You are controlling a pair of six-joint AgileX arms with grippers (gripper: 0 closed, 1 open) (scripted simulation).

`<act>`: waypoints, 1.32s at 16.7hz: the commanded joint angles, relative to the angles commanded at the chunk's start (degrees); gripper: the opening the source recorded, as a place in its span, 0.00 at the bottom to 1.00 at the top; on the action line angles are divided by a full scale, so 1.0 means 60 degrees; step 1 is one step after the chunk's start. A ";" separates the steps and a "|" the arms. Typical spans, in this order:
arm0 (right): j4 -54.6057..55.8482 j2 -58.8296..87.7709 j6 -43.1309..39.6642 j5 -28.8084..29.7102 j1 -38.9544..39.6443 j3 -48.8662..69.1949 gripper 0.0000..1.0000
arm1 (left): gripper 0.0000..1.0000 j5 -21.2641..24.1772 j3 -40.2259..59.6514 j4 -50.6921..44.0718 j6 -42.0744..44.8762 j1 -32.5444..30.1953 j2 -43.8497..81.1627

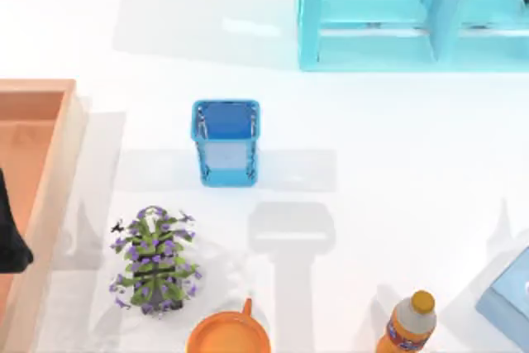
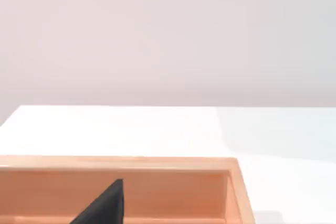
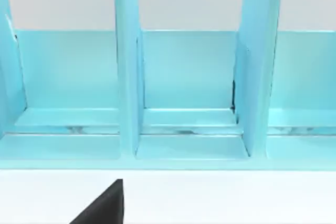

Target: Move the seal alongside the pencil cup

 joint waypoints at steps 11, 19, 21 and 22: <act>-0.3437 0.4498 -0.0701 -0.0002 -0.0749 0.4251 1.00 | 1.00 0.0000 0.0000 0.0000 0.0000 0.0000 0.0000; -0.8772 1.2473 -0.1758 0.0022 -0.1846 1.0526 1.00 | 1.00 0.0000 0.0000 0.0000 0.0000 0.0000 0.0000; -0.9917 1.4031 -0.1990 0.0029 -0.2091 1.1896 1.00 | 1.00 0.0000 0.0000 0.0000 0.0000 0.0000 0.0000; -1.0423 1.4740 -0.2094 0.0029 -0.2201 1.2538 1.00 | 1.00 0.0000 0.0000 0.0000 0.0000 0.0000 0.0000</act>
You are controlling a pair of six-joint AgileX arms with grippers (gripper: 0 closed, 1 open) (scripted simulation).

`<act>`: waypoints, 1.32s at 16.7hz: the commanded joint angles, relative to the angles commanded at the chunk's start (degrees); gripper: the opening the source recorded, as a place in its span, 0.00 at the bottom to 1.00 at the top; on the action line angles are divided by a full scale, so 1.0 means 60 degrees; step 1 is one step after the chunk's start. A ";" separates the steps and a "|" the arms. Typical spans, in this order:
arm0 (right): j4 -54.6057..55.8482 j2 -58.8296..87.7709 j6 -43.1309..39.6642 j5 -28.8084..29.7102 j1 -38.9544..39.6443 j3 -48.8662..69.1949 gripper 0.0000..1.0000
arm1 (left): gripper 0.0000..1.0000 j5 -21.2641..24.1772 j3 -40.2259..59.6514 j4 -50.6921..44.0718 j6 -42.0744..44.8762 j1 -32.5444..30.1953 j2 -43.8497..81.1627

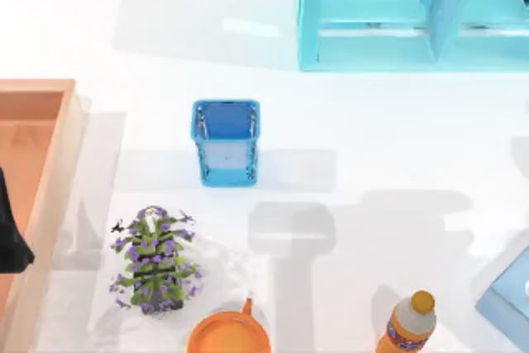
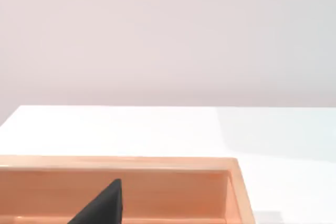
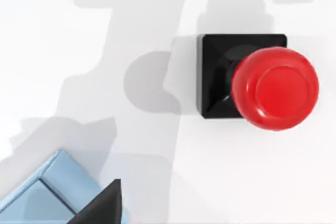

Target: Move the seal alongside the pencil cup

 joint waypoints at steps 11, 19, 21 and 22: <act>-0.2177 0.3164 -0.0456 -0.0023 -0.0490 0.2967 1.00 | 1.00 0.0000 0.0000 0.0000 0.0000 0.0000 0.0000; 0.0030 0.3547 -0.0414 -0.0020 -0.0453 0.1250 1.00 | 1.00 0.0000 0.0000 0.0000 0.0000 0.0000 0.0000; 0.0886 0.3724 -0.0412 -0.0020 -0.0454 0.0576 1.00 | 1.00 0.0000 0.0000 0.0000 0.0000 0.0000 0.0000; 0.1169 0.3800 -0.0412 -0.0019 -0.0455 0.0320 1.00 | 1.00 0.0000 0.0000 0.0000 0.0000 0.0000 0.0000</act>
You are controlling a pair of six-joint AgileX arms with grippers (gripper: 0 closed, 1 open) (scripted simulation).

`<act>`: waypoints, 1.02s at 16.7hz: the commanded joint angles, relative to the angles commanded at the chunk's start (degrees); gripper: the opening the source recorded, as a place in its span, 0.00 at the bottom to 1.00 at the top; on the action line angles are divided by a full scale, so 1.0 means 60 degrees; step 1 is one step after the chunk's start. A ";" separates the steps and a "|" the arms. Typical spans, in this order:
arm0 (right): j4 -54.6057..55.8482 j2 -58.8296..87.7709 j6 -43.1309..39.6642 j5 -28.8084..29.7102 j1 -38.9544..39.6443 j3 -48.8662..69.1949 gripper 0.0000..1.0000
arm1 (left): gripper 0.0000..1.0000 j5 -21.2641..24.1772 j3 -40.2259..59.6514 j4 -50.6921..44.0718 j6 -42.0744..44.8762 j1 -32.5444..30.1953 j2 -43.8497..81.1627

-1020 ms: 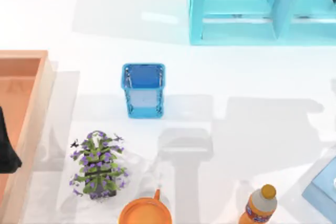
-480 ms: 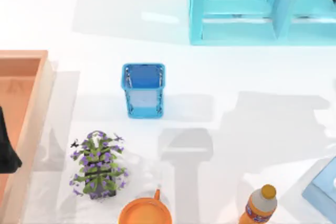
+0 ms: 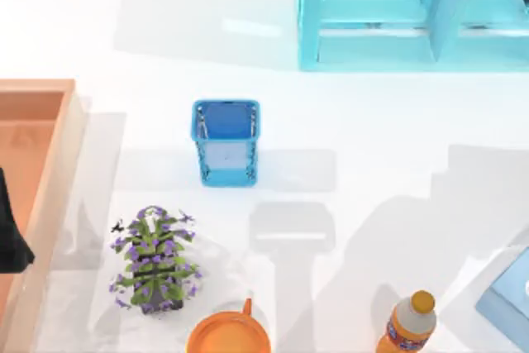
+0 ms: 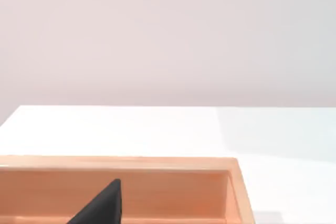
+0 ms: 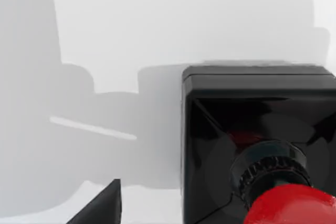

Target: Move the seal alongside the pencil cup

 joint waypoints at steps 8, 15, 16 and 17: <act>0.0264 0.0094 -0.0002 0.0001 -0.0003 -0.0233 0.77 | 1.00 0.0000 0.0000 0.0000 0.0000 0.0000 0.0000; 0.0264 0.0094 -0.0002 0.0001 -0.0003 -0.0233 0.25 | 1.00 0.0000 0.0000 0.0000 0.0000 0.0000 0.0000; 0.0264 0.0094 -0.0002 0.0001 -0.0003 -0.0233 0.17 | 1.00 0.0000 0.0000 0.0000 0.0000 0.0000 0.0000; 0.0264 0.0094 -0.0002 0.0001 -0.0003 -0.0233 0.10 | 1.00 0.0000 0.0000 0.0000 0.0000 0.0000 0.0000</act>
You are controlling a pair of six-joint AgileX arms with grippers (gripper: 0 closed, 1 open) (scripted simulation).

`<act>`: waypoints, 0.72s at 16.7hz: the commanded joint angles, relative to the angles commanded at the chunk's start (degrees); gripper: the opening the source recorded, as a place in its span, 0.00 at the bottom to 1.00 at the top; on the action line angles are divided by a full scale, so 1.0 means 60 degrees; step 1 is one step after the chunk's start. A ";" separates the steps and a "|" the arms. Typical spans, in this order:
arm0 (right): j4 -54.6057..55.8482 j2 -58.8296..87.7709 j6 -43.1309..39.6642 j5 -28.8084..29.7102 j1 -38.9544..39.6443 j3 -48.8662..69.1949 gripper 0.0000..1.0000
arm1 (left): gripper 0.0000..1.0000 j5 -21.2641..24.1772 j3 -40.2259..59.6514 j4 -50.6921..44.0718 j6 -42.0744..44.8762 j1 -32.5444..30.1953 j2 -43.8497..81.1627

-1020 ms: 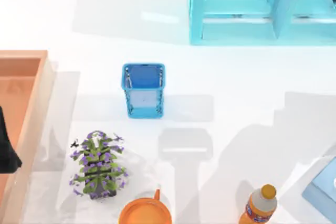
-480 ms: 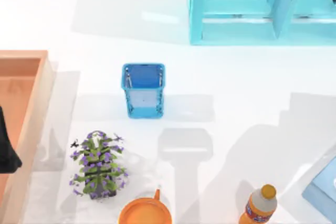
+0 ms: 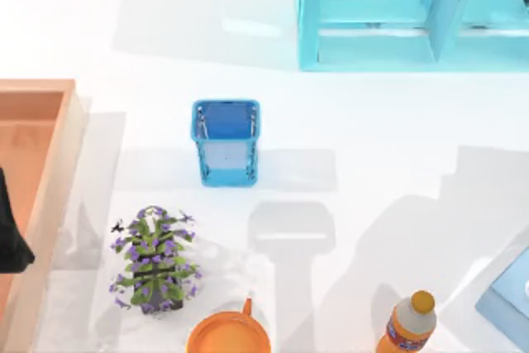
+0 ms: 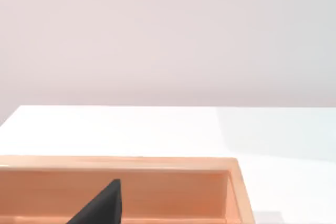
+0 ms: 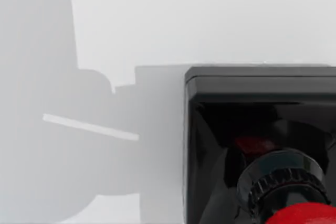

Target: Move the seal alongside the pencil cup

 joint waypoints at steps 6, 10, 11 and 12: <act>0.0000 0.0000 0.0000 0.0000 0.0000 0.0000 0.00 | 1.00 0.0000 0.0000 0.0000 0.0000 0.0000 0.0000; -0.0004 -0.0014 0.0006 0.0004 0.0002 0.0006 0.00 | 1.00 0.0000 0.0000 0.0000 0.0000 0.0000 0.0000; -0.0028 -0.0016 0.0029 0.0005 0.0022 0.0030 0.00 | 1.00 0.0000 0.0000 0.0000 0.0000 0.0000 0.0000; -0.0153 -0.0023 0.0140 0.0006 0.0127 0.0155 0.00 | 1.00 0.0000 0.0000 0.0000 0.0000 0.0000 0.0000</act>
